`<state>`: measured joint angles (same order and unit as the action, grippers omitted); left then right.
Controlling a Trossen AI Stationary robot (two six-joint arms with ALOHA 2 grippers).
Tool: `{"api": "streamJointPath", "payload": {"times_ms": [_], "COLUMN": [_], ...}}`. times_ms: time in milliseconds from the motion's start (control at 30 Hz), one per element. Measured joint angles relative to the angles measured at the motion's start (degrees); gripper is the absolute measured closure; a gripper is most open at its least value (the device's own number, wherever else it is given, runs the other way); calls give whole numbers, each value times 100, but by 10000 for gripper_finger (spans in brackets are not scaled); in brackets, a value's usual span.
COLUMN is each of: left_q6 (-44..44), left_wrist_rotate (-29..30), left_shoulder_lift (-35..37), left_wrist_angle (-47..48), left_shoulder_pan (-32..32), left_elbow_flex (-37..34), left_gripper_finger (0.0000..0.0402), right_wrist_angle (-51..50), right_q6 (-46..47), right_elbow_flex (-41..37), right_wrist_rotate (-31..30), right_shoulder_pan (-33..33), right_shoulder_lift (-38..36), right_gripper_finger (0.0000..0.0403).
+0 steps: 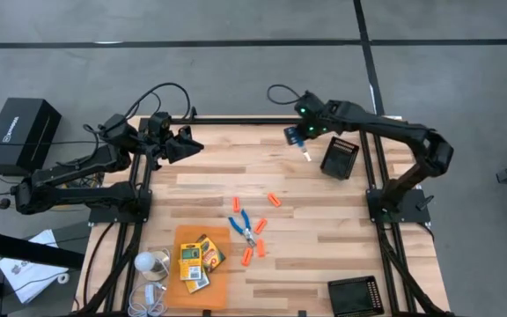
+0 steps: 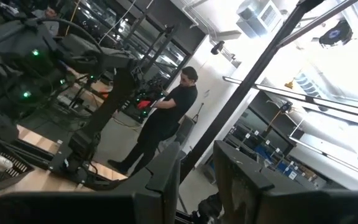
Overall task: Pick & Place School Supplies
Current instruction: Put the bottom blue hole puncher into the top black bin
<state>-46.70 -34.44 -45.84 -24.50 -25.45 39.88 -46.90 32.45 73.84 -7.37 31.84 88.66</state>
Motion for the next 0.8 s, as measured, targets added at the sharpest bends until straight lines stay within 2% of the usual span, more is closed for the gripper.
{"api": "streamJointPath", "payload": {"times_ms": [233, 600, 800], "left_q6": [0, -2, -4], "left_wrist_rotate": [2, 4, 4], "left_shoulder_lift": [0, 0, 0], "left_wrist_angle": [-6, -12, -14], "left_shoulder_pan": [0, 0, 0], "left_elbow_flex": [0, 0, 0], "left_gripper_finger": [310, 310, 310], "right_wrist_angle": [-712, -626, -486], "right_q6": [279, 1459, 1668], "right_elbow_flex": [-234, -2152, -2617], "right_wrist_rotate": [-314, -343, -467], "right_shoulder_pan": [644, 1141, 1317], "right_shoulder_lift": [-435, -1864, -2406], "right_gripper_finger": [401, 399, 401]}}
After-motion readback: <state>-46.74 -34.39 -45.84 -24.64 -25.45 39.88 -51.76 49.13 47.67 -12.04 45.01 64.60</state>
